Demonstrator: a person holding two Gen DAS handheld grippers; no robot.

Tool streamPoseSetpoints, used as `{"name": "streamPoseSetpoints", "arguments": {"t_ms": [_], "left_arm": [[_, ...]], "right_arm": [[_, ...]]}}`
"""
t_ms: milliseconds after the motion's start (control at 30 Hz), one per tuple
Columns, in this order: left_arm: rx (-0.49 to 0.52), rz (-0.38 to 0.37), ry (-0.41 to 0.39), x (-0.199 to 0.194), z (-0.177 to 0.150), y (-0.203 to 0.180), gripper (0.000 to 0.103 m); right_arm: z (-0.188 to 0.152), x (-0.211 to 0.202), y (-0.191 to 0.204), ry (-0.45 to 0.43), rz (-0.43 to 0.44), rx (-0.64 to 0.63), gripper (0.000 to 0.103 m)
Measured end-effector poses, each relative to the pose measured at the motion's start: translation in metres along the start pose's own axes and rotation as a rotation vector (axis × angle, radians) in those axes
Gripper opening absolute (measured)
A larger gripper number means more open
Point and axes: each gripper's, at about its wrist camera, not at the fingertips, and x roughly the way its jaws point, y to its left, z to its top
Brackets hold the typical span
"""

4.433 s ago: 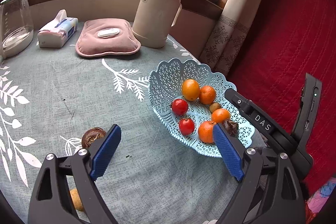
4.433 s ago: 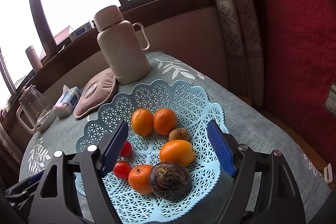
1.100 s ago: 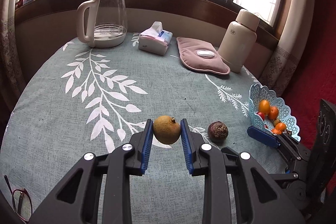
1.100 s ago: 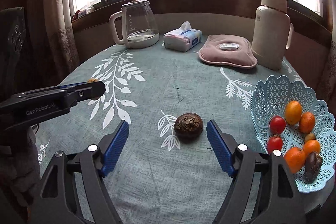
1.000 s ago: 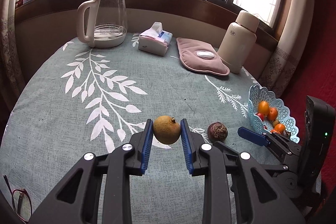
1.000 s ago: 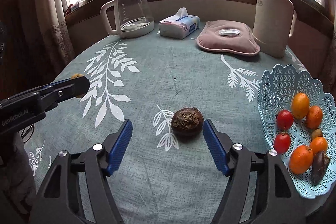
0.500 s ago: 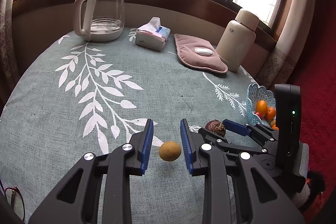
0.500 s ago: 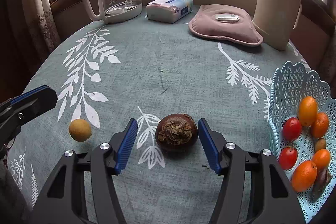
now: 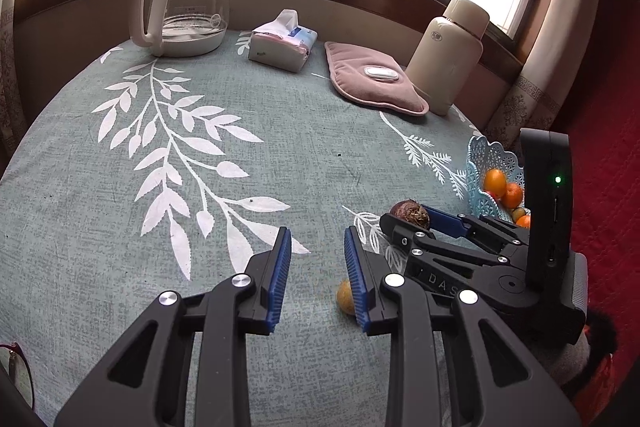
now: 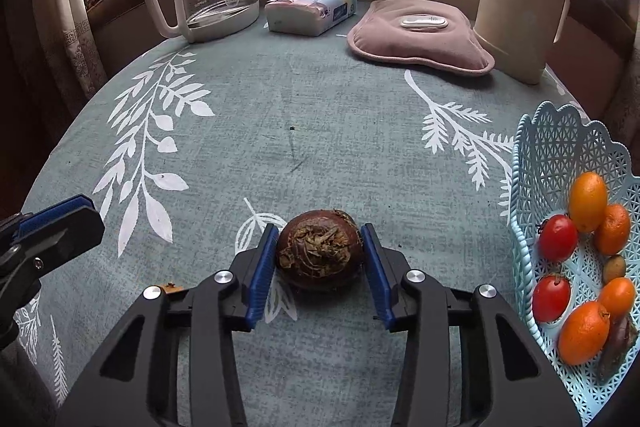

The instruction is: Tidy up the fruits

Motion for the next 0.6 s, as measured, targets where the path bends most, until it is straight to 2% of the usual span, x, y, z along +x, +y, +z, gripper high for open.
{"name": "streamPoseSetpoints", "arguments": {"t_ms": [100,233,600], "left_arm": [[0.013,-0.012,0.032,0.006,-0.007,-0.006,0.03],[0.027,-0.018,0.067,0.014,-0.014,-0.013,0.043],[0.073,-0.039,0.141,0.033,-0.031,-0.028,0.042]], "right_arm": [[0.003,-0.012,0.001,-0.041,0.014,0.006,0.043],[0.007,-0.027,-0.002,-0.083,0.022,0.019,0.043],[0.003,-0.057,-0.018,-0.157,0.022,0.081,0.043]]}}
